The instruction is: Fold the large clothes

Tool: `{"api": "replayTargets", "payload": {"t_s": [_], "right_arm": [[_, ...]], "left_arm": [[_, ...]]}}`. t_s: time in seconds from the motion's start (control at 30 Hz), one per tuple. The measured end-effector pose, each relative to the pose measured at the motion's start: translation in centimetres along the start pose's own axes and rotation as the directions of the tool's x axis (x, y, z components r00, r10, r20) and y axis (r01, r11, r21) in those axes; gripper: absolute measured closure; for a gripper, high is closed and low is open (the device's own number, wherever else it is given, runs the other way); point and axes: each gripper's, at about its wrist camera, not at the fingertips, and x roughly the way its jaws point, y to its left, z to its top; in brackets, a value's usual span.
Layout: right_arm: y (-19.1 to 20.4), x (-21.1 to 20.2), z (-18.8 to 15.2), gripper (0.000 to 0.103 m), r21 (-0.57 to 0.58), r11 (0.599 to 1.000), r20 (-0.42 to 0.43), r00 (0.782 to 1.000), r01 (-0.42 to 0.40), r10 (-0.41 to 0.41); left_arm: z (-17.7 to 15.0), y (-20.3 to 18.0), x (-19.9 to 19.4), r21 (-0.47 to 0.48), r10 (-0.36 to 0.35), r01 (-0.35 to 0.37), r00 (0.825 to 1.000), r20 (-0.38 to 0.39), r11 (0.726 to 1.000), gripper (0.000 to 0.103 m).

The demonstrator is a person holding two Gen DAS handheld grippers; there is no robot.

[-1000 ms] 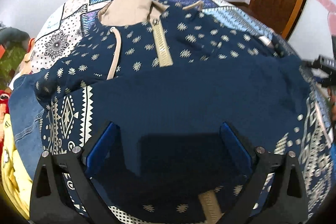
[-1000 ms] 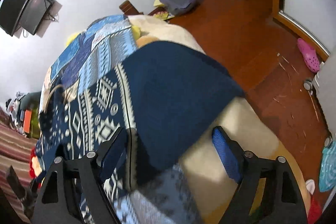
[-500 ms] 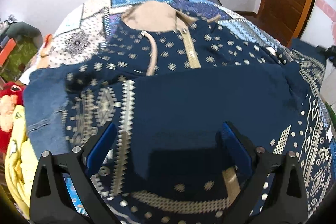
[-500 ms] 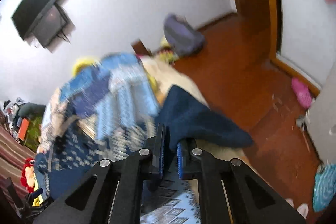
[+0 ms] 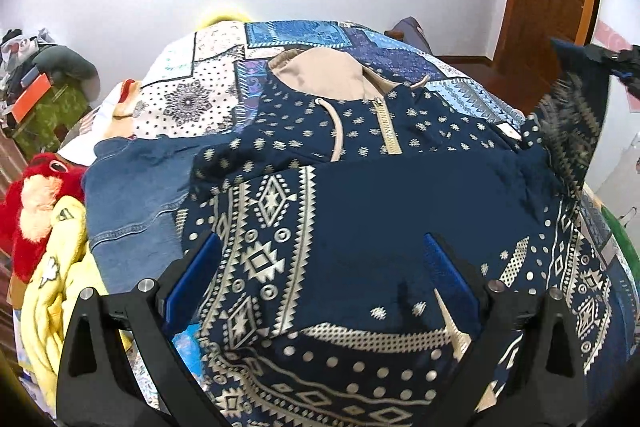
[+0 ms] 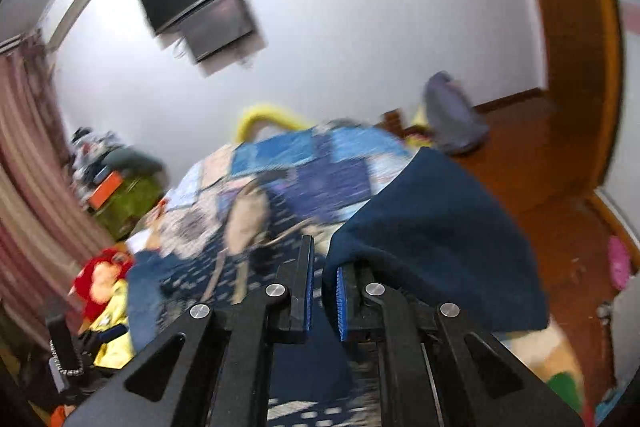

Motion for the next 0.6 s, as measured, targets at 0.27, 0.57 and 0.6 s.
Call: {"api": "replayTargets", "payload": {"t_s": [0.27, 0.57, 0.6], "right_arm": [[7.4, 8.9, -6.2, 0.096, -0.045, 0.996, -0.243, 0.968, -0.072, 0.059], [7.5, 15.5, -12.8, 0.096, 0.057, 0.998, -0.498, 0.867, 0.019, 0.011], [7.1, 15.8, -13.4, 0.096, 0.079, 0.997, -0.524, 0.851, 0.022, 0.023]], "left_arm": [[-2.0, 2.9, -1.3, -0.025, 0.019, -0.019, 1.0, 0.005, 0.999, 0.002], [-4.2, 5.6, -1.4, -0.062, 0.033, -0.034, 0.999, -0.018, 0.997, 0.002], [-4.4, 5.7, -1.4, -0.066, 0.031, -0.033, 0.999, -0.021, 0.997, 0.002]]}}
